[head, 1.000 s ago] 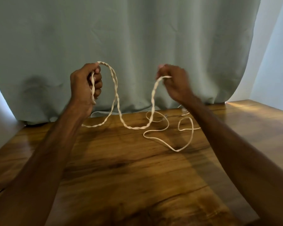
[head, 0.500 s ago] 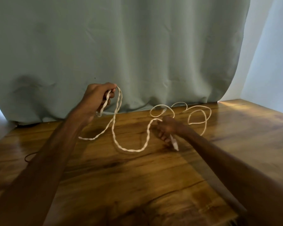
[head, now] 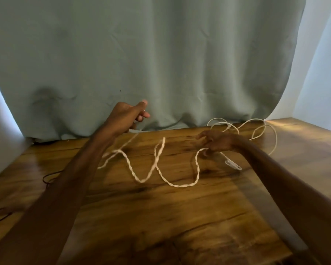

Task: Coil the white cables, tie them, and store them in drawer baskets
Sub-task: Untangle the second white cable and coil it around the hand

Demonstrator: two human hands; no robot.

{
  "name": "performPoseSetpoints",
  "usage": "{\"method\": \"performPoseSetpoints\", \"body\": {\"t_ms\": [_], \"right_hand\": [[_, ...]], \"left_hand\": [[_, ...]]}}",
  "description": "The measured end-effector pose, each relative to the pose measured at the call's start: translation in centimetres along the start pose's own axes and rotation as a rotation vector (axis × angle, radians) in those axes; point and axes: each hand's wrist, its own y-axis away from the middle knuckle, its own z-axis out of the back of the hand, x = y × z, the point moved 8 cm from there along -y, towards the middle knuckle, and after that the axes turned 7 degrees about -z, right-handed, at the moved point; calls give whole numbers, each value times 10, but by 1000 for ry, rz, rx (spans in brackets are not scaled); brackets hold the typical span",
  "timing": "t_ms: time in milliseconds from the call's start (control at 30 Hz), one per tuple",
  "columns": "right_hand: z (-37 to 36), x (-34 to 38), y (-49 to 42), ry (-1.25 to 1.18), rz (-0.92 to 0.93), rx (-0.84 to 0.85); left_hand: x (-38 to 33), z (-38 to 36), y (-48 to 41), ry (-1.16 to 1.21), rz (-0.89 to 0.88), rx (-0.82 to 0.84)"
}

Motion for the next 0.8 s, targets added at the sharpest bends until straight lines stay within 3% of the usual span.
{"method": "performPoseSetpoints", "body": {"t_ms": [100,233,400,567,667,800], "right_hand": [[6,30,13,148,60,169],[19,94,36,-102,306,225],[8,177,39,-421,507,-35],[14,190,33,-716,614,-280],[14,189,27,-881,663,-327],[1,189,15,-992,623,-359]], "left_hand": [[4,13,-3,-36,-9,-83],[5,13,-5,-5,16,13],[-3,-13,4,133,41,264],[2,-17,-2,597,157,276],[-3,-21,-2,840,150,328],[-11,-30,-1,995,68,306]]}}
